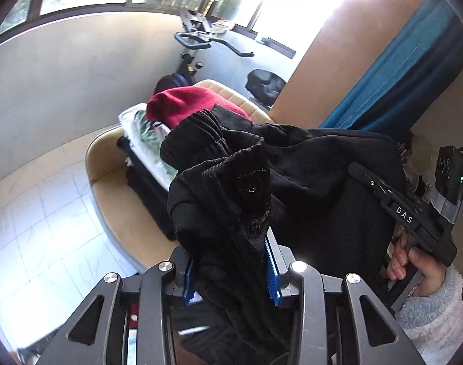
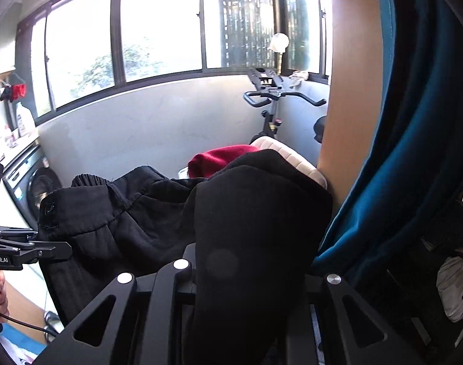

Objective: Fold clothes
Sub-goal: 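Carry the black trousers bundle through the curtain toward the beige chair with both grippers, then lower the bundle onto the clothes stack and open both grippers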

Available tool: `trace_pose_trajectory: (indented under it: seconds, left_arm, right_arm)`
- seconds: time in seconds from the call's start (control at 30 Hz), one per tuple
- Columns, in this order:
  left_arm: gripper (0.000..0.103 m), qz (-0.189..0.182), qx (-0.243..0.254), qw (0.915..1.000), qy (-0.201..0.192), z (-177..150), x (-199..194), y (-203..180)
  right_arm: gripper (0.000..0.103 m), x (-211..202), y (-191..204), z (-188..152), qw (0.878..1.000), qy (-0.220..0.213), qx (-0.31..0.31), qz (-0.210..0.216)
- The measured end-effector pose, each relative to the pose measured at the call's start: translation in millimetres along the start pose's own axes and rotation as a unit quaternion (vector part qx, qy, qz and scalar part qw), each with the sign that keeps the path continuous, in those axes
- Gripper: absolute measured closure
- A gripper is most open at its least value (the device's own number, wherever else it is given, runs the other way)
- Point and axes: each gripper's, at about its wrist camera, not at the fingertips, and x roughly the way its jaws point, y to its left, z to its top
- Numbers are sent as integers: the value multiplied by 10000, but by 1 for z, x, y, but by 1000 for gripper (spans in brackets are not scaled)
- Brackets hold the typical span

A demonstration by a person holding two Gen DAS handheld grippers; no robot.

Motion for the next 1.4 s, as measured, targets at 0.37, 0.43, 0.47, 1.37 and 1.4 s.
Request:
trace_pose_trajectory:
  seconds: [0.37, 0.43, 0.47, 1.37, 1.4]
  left_arm:
    - [68, -1044, 976, 9897, -72, 250, 112, 76]
    - [68, -1103, 1038, 9883, -190, 284, 129, 90]
    - [67, -1110, 1042, 9881, -211, 297, 141, 99]
    - [28, -232, 1016, 9928, 588, 255, 215, 203]
    - [28, -245, 1181, 9912, 540, 258, 211, 196]
  right_arm:
    - [85, 139, -35, 158, 9859, -276, 497, -1574]
    - [85, 163, -44, 180, 9830, -354, 520, -1722]
    - [85, 178, -49, 188, 9819, -363, 550, -1775]
    - [0, 340, -125, 104, 9644, 962, 1752, -1735]
    - [0, 338, -120, 106, 9656, 951, 1639, -1780]
